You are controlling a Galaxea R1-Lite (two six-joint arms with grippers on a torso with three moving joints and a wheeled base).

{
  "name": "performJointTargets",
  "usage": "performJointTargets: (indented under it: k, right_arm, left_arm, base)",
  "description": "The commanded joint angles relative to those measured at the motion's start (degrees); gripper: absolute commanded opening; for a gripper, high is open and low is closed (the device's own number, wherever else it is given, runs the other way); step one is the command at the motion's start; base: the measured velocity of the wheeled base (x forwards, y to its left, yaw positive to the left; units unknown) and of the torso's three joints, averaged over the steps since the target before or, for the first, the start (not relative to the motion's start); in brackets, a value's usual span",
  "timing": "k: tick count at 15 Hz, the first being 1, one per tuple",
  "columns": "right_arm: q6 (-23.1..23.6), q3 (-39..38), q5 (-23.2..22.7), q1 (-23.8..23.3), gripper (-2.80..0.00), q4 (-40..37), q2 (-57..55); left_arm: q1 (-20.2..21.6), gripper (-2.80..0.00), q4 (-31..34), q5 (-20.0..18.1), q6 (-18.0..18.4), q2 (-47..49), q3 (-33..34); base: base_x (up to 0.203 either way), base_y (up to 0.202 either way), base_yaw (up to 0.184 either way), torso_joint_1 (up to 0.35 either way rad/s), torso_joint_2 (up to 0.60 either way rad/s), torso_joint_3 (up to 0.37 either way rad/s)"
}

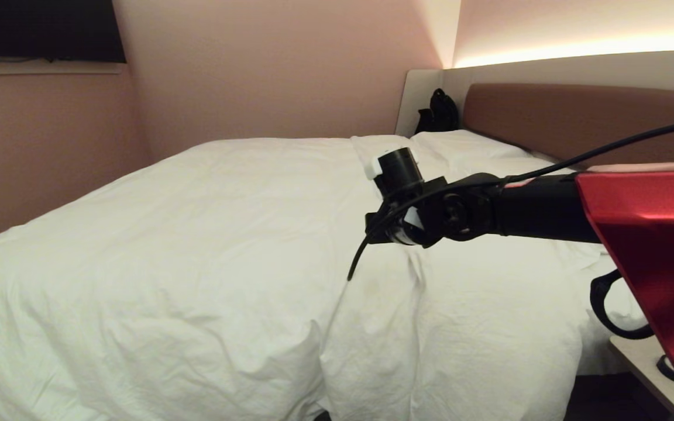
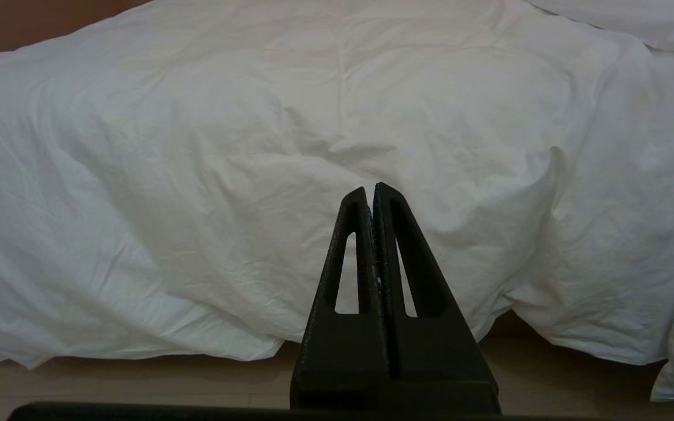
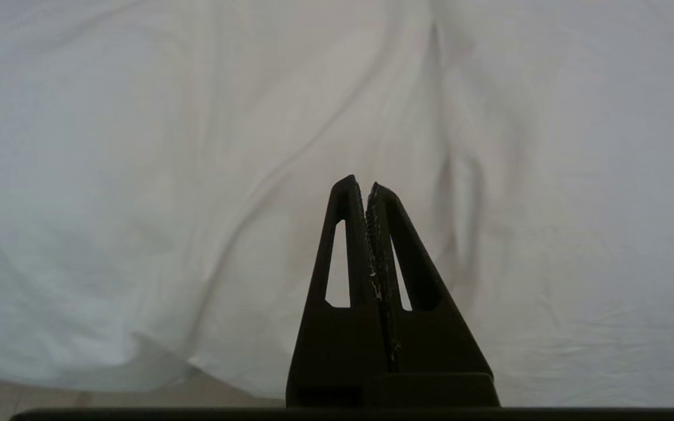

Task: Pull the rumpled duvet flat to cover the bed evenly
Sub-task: Flatten the corners of the folded blanket

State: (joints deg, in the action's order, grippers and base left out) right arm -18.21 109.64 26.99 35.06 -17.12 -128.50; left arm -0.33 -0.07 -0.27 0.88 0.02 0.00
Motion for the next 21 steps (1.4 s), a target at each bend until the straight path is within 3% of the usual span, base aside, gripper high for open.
performJointTargets:
  k: [1, 5, 8, 21]
  right_arm:
    - [-0.2, 0.0, -0.5, -2.9, -2.80, -0.1, -0.7]
    - [-0.1, 0.2, -1.0, -8.1, -2.80, 0.2, -3.7]
    - [-0.1, 0.3, -4.5, -10.3, -2.80, 0.1, -5.1]
    - [0.1, -0.1, -5.0, -14.3, -2.80, -0.5, -14.3]
  left_arm:
    - [0.0, -2.80, 0.0, 0.0, 0.0, 0.0, 0.0]
    - [0.0, -2.80, 0.0, 0.0, 0.0, 0.0, 0.0]
    - [0.0, -2.80, 0.0, 0.0, 0.0, 0.0, 0.0]
    - [0.0, -2.80, 0.0, 0.0, 0.0, 0.0, 0.0]
  base:
    - [0.000, 0.000, 0.000, 0.000, 0.00, 0.000]
    - [0.000, 0.000, 0.000, 0.000, 0.00, 0.000]
    - [0.000, 0.000, 0.000, 0.000, 0.00, 0.000]
    - [0.000, 0.000, 0.000, 0.000, 0.00, 0.000]
